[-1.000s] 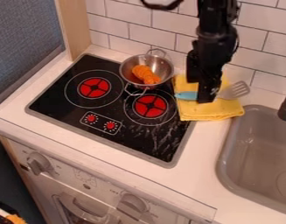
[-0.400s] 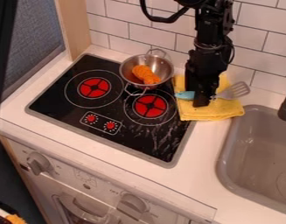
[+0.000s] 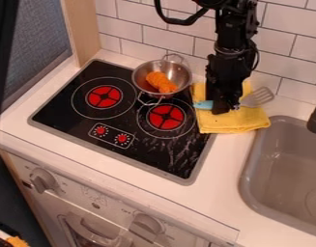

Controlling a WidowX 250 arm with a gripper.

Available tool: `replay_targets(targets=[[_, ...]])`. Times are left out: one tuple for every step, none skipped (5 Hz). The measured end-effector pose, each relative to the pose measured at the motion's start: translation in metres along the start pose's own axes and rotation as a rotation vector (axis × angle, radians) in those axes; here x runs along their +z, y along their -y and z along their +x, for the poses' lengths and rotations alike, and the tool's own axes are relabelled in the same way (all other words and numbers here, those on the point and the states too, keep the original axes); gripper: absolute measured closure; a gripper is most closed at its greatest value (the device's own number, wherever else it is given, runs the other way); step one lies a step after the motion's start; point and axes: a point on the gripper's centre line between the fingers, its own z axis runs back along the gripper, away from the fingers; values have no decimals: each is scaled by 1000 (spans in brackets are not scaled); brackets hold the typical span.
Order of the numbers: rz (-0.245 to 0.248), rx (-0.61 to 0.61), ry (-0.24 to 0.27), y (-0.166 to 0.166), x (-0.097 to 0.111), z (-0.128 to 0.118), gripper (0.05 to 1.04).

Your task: Move the blue spatula to the left top corner of the burner

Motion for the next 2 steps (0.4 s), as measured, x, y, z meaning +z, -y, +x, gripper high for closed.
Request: replay_targets(targets=[[-1,-8,-1,1,-2,-1,750],[-4,-18,7,3,1,-2,750]])
